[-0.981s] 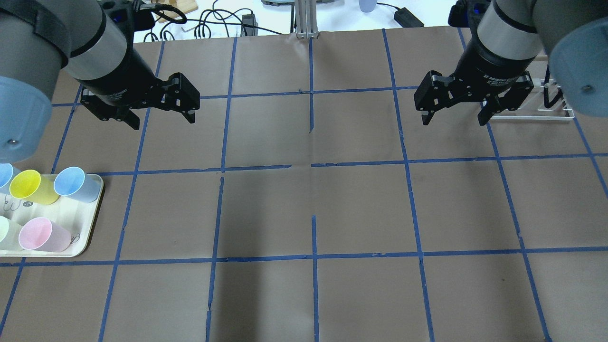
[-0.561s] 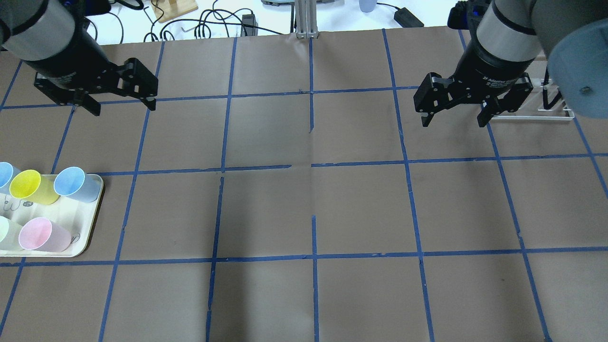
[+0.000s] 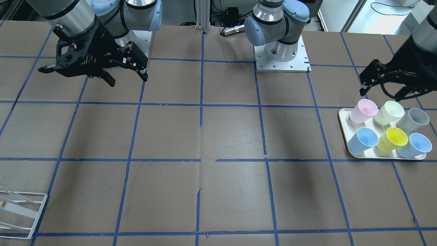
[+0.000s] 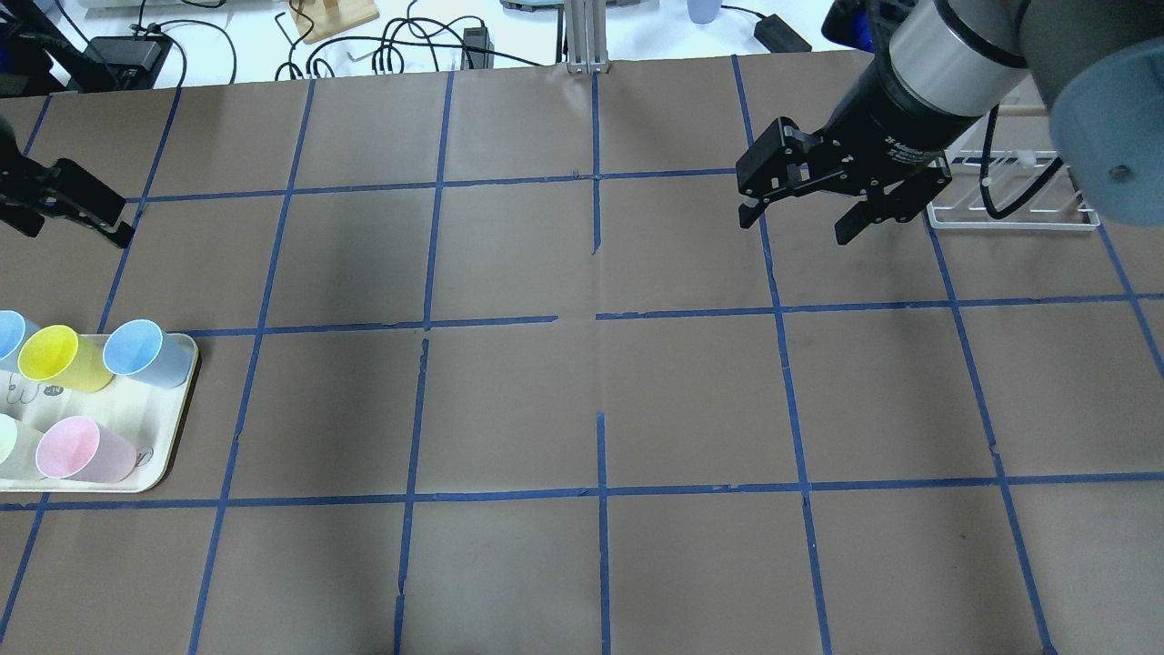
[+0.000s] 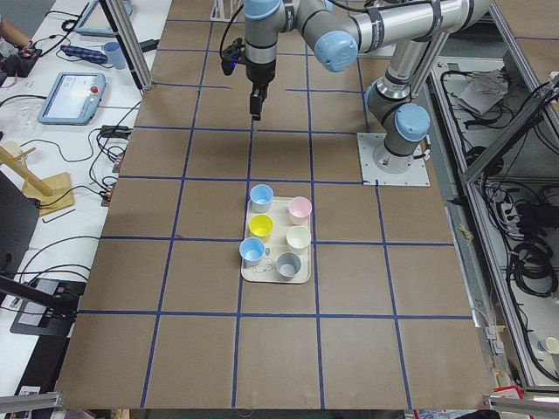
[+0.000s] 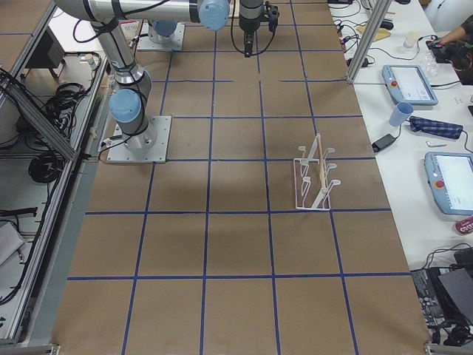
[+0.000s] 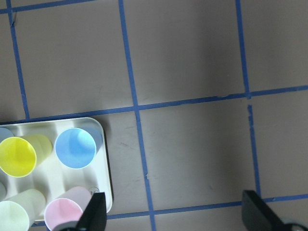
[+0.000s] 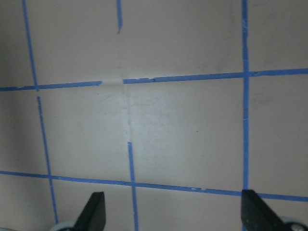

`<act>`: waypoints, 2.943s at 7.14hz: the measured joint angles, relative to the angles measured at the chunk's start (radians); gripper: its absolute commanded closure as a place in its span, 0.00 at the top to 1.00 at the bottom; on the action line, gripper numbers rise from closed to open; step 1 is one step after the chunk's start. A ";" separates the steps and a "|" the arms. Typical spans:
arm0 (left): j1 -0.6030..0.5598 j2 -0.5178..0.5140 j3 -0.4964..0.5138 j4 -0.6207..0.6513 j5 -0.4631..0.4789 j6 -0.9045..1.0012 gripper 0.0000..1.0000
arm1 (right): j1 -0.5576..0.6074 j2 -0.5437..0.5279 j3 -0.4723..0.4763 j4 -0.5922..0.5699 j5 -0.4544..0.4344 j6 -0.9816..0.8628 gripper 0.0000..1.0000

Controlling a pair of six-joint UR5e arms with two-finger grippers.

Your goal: Transfer IKEA cup to right arm and place on rack

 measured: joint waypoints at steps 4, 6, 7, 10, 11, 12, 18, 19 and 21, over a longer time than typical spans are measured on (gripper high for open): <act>0.223 -0.169 0.005 0.172 -0.006 0.348 1.00 | -0.069 0.026 0.019 -0.032 0.419 -0.002 1.00; 0.328 -0.274 0.026 0.219 -0.012 0.406 1.00 | -0.119 0.028 0.038 -0.023 0.606 -0.003 1.00; 0.364 -0.327 0.048 0.237 -0.023 0.413 1.00 | -0.126 0.029 0.066 -0.024 0.694 -0.007 1.00; 0.396 -0.478 0.172 0.252 -0.041 0.422 1.00 | -0.128 0.033 0.195 -0.120 0.866 -0.032 1.00; 0.397 -0.521 0.202 0.253 -0.040 0.426 1.00 | -0.127 0.038 0.230 -0.156 0.891 -0.032 1.00; 0.398 -0.552 0.220 0.253 -0.035 0.430 1.00 | -0.124 0.050 0.252 -0.188 0.906 -0.033 1.00; 0.405 -0.623 0.222 0.253 0.019 0.434 0.70 | -0.041 0.069 0.200 -0.314 1.009 0.134 1.00; 0.407 -0.627 0.222 0.254 0.018 0.434 0.47 | -0.035 0.076 0.181 -0.323 1.023 0.183 1.00; 0.408 -0.634 0.224 0.254 0.017 0.431 0.13 | -0.031 0.112 0.172 -0.341 1.111 0.205 1.00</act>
